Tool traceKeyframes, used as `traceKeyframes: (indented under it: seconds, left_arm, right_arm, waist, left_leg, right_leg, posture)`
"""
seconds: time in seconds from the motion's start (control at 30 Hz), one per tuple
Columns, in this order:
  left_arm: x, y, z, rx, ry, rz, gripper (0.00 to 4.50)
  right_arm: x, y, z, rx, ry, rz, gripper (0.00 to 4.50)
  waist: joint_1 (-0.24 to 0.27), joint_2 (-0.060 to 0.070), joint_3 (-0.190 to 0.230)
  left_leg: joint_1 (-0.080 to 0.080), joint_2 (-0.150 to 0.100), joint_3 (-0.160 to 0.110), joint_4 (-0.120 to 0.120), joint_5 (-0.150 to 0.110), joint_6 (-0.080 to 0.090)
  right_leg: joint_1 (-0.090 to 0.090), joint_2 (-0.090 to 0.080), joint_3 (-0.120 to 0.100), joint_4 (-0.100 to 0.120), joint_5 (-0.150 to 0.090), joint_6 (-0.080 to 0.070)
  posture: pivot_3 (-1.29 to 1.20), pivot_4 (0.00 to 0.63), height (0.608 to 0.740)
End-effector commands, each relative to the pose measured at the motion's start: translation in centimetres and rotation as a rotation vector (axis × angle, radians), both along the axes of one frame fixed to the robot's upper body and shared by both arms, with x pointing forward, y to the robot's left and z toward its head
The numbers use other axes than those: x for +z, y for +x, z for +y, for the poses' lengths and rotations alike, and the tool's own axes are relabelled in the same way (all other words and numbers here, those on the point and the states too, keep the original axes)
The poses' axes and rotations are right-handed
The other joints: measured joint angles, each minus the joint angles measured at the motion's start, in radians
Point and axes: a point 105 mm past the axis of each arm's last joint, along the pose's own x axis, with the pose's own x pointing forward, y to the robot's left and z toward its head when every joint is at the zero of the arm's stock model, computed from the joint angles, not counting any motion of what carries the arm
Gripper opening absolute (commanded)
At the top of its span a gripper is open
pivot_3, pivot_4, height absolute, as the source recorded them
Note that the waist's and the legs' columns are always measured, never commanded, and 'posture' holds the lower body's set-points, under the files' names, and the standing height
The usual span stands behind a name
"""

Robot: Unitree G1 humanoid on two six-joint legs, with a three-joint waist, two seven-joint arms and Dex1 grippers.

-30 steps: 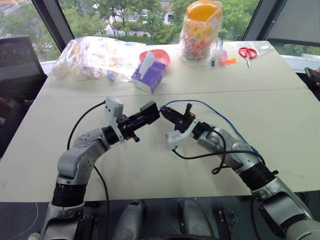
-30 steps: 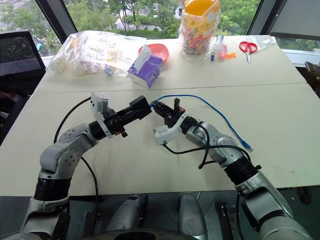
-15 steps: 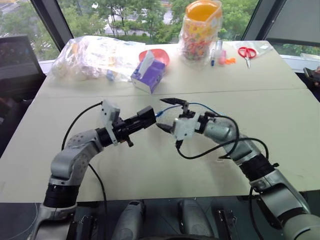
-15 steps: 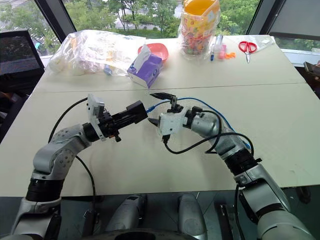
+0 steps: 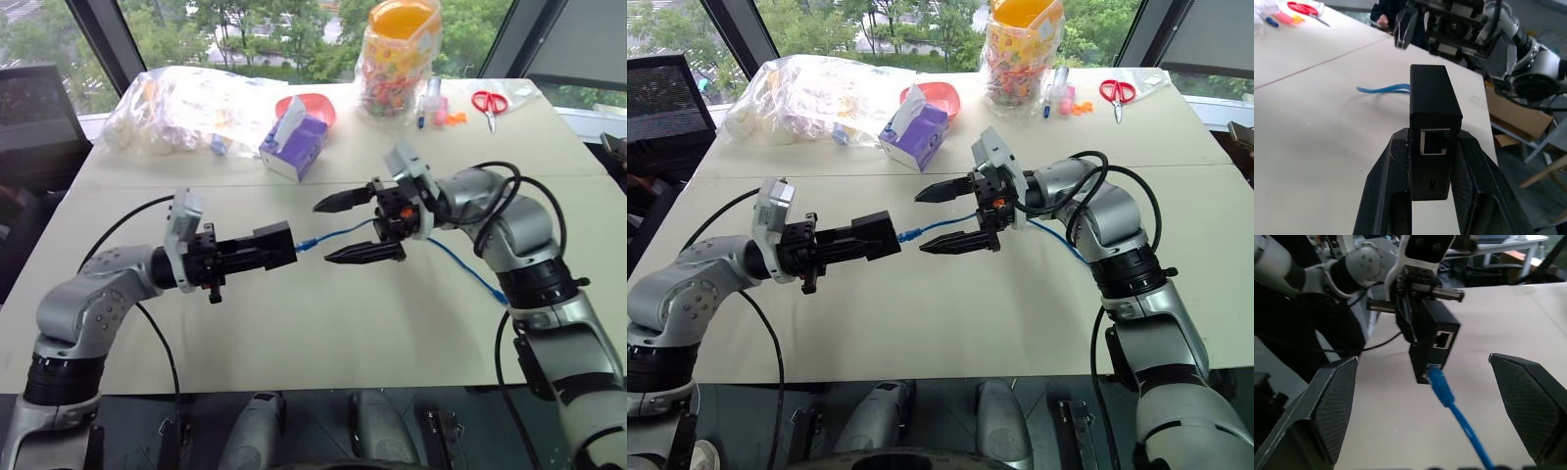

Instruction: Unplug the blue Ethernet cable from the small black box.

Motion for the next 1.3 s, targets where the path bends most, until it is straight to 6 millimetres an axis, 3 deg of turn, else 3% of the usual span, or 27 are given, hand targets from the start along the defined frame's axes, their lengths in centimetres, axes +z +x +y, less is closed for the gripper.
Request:
traceKeyframes:
  seconds: [0.03,0.17,0.57,1.23,1.3]
  left_arm:
    - [1.8,-0.2,-0.2,-0.011,-0.016,-0.068,0.47]
    - [2.3,-0.1,-0.5,-0.013,-0.024,-0.085,0.47]
    - [2.1,0.0,-0.8,-0.01,-0.029,-0.088,0.47]
    - [0.9,-0.6,-0.9,-0.02,0.017,-0.083,0.47]
    - [1.0,-0.6,-1.0,-0.02,0.016,-0.083,0.47]
  right_arm:
    - [0.5,-0.3,0.4,0.033,0.012,0.019,4.46]
    - [-1.3,-0.2,0.6,0.035,-0.027,0.062,4.46]
    - [-1.5,1.1,1.1,-0.004,-0.013,0.096,4.46]
    - [-1.1,1.1,1.2,0.02,-0.022,0.107,4.46]
    - [-1.1,1.1,1.2,0.018,-0.016,0.11,3.95]
  waist:
    - [0.0,0.0,0.0]
    - [-0.001,0.0,0.0]
    - [-0.004,0.0,0.0]
    - [-0.004,0.0,0.0]
    - [-0.004,0.0,0.0]
  left_leg:
    - [0.0,0.0,0.0,0.0,0.0,0.0]
    - [0.0,0.0,0.0,0.0,0.0,0.0]
    - [0.0,0.0,0.0,0.0,0.0,0.0]
    - [0.0,0.0,0.0,0.0,0.0,0.0]
    - [0.0,0.0,0.0,0.0,0.0,0.0]
  right_leg:
    - [0.0,0.0,0.0,0.0,0.0,0.0]
    - [0.0,0.0,0.0,0.0,0.001,0.002]
    - [0.0,0.0,0.0,0.0,0.001,0.002]
    - [0.0,0.0,0.0,0.0,0.001,0.002]
    - [0.0,0.0,0.0,0.0,0.001,0.002]
  posture:
    - [0.0,0.15,0.74]
    - [0.0,0.15,0.74]
    - [0.0,0.15,0.74]
    - [0.0,0.15,0.74]
    - [0.0,0.15,0.74]
